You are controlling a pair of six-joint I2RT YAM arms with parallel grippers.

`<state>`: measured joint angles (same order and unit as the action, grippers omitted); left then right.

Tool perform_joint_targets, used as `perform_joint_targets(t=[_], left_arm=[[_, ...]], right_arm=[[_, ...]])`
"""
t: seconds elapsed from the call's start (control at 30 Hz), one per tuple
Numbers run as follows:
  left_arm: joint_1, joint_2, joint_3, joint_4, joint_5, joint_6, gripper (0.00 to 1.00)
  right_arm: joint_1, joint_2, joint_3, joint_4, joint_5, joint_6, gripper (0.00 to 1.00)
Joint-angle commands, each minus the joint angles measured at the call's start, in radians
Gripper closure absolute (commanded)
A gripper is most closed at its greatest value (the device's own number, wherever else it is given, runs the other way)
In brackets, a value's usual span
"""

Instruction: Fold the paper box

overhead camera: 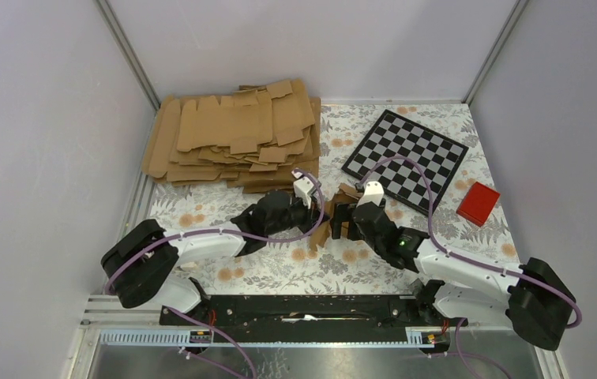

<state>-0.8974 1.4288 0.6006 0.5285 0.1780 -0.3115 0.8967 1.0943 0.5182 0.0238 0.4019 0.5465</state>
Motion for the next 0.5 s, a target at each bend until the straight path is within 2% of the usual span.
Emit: perform_joint_targets(t=[0.0, 0.3, 0.47], left_arm=[[-0.006, -0.03, 0.073, -0.206, -0.039, -0.004, 1.0], [-0.006, -0.025, 0.158, -0.325, -0.051, -0.005, 1.0], [-0.007, -0.022, 0.185, -0.355, -0.061, 0.006, 1.0]], right_arm=[[0.011, -0.052, 0.017, -0.064, 0.016, -0.044, 0.0], [-0.02, -0.152, 0.069, -0.2, 0.031, -0.113, 0.0], [-0.185, -0.18, 0.152, -0.289, -0.156, -0.155, 0.0]])
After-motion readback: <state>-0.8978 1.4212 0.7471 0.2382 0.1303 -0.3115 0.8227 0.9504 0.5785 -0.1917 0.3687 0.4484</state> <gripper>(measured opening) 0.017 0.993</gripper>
